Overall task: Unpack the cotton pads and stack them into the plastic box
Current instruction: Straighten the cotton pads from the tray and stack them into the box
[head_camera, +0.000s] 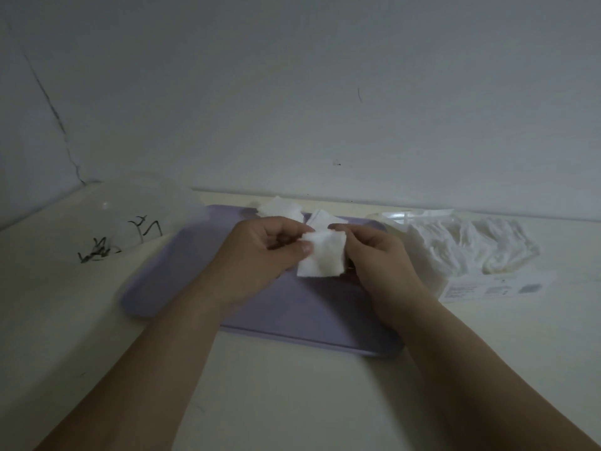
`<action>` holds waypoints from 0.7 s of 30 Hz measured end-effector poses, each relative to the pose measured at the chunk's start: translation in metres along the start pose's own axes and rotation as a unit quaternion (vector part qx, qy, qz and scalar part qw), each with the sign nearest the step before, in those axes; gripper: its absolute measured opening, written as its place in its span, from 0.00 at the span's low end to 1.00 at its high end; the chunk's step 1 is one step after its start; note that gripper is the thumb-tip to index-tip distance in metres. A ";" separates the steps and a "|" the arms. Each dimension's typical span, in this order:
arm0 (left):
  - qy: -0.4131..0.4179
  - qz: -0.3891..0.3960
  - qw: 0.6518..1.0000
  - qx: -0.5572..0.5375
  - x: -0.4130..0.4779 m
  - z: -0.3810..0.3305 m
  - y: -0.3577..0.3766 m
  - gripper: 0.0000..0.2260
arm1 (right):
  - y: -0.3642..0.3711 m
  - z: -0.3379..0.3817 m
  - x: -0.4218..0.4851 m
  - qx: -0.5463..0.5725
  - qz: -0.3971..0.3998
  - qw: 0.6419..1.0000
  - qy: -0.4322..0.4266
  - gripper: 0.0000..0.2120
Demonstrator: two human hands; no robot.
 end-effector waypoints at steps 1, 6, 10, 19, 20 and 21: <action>0.004 -0.009 1.000 0.020 0.000 0.001 0.000 0.07 | 0.002 0.002 -0.002 0.013 0.005 1.000 0.010 0.13; 0.019 -0.059 0.997 0.041 0.001 0.001 -0.004 0.09 | 0.011 0.014 -0.009 -0.003 0.062 0.998 -0.018 0.15; 0.008 -0.026 0.993 0.116 0.000 0.006 -0.002 0.28 | 0.007 0.008 -0.006 -0.127 0.078 0.987 -0.054 0.23; 0.005 0.069 0.989 0.134 -0.002 0.011 0.024 0.20 | 0.015 -0.003 -0.005 -0.188 0.118 0.975 -0.009 0.49; 0.009 0.067 0.989 0.135 -0.002 0.010 0.024 0.19 | 0.017 -0.004 -0.005 -0.188 0.126 0.974 -0.006 0.50; 0.011 0.076 0.989 0.129 -0.003 0.010 0.027 0.19 | 0.019 -0.004 -0.006 -0.193 0.132 0.972 -0.007 0.50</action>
Point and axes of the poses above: each hand's wrist, its own x-axis towards the middle knuckle, its own y-axis out of the palm, z = x × y, the point moved 6 cm from there along x, towards the middle knuckle, and after that the axes turned 3 degrees about -y, right-handed, at the moved point
